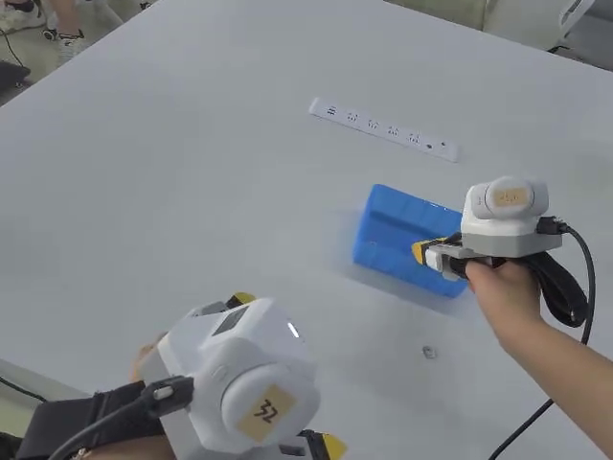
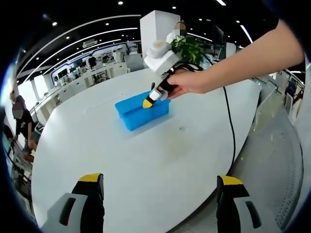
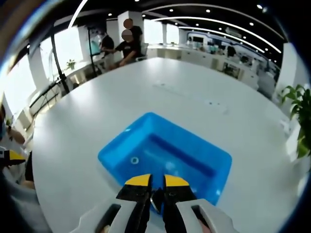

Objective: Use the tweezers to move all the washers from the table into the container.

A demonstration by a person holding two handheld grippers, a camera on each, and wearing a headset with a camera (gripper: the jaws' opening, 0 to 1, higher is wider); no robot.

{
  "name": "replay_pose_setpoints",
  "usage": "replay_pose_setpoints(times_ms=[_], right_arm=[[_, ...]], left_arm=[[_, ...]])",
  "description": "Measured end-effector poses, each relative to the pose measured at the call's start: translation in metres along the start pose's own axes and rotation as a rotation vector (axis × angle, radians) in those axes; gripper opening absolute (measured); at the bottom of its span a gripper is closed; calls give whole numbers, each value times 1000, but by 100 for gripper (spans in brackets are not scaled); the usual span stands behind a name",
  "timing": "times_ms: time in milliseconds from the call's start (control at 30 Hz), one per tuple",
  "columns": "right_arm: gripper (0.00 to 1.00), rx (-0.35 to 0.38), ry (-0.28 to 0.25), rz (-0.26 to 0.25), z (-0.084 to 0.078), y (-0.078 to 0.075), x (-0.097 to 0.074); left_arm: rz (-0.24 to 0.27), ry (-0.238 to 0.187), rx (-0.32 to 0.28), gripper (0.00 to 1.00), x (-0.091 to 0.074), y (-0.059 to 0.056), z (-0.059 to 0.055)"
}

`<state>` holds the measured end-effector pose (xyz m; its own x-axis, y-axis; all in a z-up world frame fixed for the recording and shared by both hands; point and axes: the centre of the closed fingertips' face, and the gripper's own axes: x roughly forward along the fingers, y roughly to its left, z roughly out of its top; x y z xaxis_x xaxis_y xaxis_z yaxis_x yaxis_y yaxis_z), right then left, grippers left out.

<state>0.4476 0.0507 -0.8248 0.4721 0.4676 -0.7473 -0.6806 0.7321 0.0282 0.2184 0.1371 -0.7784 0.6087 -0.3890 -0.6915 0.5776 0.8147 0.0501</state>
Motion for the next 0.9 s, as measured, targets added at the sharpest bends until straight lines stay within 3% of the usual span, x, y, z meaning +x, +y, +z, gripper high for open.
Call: replay_pose_setpoints(times_ms=[333,500,733,900], right_arm=[[5,3,4,-1,1,-2,2],[5,35,-62,9,15,-2,-9],[5,38,-139,14,39,0,-43],[5,37,-193,24,47,0,-60]], left_arm=[[4,2,-2,99,-1,3,-3],[6,-12,-11,99,-3,5,0],[4,-23,7,99,-3,2,4],[7,-29,11,99,-5,1,5]])
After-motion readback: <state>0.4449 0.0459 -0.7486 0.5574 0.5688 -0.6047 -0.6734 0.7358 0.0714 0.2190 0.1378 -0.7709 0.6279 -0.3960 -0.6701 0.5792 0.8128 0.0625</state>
